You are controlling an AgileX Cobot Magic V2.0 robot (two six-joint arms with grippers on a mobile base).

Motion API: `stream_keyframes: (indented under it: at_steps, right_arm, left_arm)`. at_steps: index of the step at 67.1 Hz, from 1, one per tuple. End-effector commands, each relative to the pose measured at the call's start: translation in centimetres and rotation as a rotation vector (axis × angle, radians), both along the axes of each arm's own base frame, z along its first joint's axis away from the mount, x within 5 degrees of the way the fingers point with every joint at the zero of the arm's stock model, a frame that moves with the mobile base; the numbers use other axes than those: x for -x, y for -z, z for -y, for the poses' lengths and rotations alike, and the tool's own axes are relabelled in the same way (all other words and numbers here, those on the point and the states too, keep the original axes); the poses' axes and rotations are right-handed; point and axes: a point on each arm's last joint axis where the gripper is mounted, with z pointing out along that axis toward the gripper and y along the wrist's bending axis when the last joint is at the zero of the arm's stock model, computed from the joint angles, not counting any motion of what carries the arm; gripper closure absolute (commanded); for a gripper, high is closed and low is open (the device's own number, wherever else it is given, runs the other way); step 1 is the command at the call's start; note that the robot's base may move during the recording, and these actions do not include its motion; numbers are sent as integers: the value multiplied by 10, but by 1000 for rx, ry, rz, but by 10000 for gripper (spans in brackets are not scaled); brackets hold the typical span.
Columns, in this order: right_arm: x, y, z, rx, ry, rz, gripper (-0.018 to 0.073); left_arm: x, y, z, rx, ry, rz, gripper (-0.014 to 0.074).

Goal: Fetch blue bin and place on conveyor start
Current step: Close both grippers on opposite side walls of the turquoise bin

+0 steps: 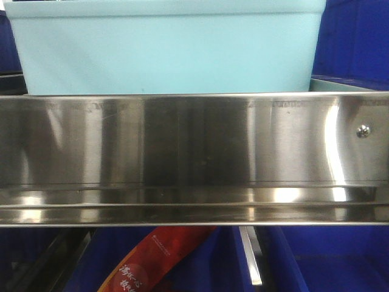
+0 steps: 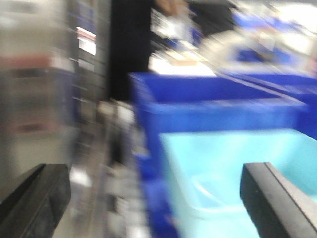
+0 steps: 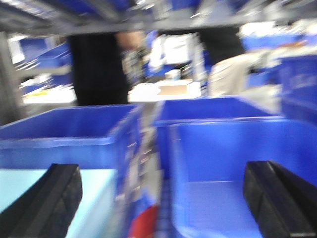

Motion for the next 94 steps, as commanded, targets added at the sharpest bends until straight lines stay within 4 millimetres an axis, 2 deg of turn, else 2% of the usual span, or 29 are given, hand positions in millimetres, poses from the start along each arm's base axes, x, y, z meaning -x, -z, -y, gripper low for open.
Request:
stream_keyframes:
  at_steps: [1, 12, 17, 26, 37, 46, 53, 61, 75, 94]
  right_arm:
    - [-19, -7, -7, 10, -75, -61, 1]
    - [-59, -19, -28, 42, -223, -216, 1]
    - [-84, -22, -40, 59, -277, -310, 1]
    - [-124, -32, -55, 92, -321, -435, 1]
    - [-174, -32, -63, 117, -289, -638, 1]
    - [-211, -22, -64, 110, -206, -733, 1]
    - [-232, -9, -69, 96, -203, -790, 1]
    - [-252, 13, -76, 79, -213, -866, 1]
    - [-278, 47, -83, 62, -209, -960, 1]
    - [-300, 75, -92, 3, -233, -989, 1]
  left_arm:
    - [-16, -5, 12, -14, 94, -73, -4]
    - [-52, -13, 43, -52, 232, -196, -4]
    - [-75, -13, 59, -76, 269, -286, -4]
    - [-116, -16, 77, -91, 273, -420, -4]
    - [-163, -21, 94, -95, 228, -544, -4]
    - [-191, -27, 95, -147, 120, -600, -4]
    - [-213, -23, 94, -187, 52, -648, -4]
    - [-233, -11, 86, -121, 32, -721, -4]
    - [-262, 16, 65, -82, -37, -801, -4]
    - [-288, 54, 66, -110, -44, -900, -4]
